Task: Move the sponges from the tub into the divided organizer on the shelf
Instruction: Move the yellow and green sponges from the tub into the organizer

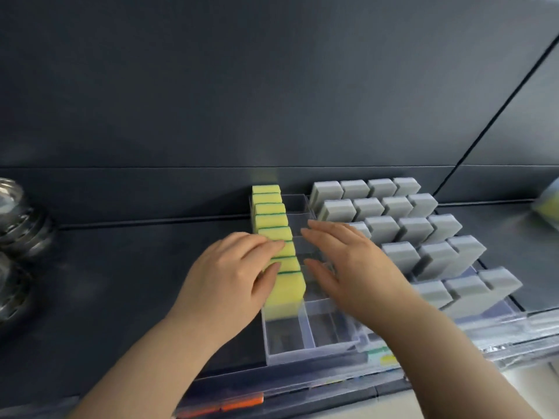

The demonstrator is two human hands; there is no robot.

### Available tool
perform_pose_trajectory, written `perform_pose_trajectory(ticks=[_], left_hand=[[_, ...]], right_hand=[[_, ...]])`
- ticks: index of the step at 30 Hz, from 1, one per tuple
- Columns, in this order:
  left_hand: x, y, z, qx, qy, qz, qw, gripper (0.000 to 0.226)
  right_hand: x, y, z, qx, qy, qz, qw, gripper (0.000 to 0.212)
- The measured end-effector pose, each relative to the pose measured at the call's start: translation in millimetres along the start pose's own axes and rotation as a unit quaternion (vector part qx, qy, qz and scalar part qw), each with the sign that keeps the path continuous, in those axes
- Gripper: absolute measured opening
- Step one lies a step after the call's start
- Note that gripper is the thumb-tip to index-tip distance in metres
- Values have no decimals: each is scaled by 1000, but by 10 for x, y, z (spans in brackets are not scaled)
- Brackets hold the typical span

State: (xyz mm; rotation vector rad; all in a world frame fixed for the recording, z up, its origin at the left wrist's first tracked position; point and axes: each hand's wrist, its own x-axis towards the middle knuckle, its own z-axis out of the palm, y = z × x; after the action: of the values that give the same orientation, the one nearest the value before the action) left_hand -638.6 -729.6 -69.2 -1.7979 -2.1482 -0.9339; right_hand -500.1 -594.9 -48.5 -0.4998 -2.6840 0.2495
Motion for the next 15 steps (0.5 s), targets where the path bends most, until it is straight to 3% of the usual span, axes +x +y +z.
perform_pose_trajectory(ticks=[7,15], left_hand=[[230,839,166,-16,30,38,999,30],[352,2457,1061,-96,-29,98,990,33]], right_hand=[[-729,556,-641,21,43,69,996,42],[-2290,1474,-1271,47,78,207,974,48]])
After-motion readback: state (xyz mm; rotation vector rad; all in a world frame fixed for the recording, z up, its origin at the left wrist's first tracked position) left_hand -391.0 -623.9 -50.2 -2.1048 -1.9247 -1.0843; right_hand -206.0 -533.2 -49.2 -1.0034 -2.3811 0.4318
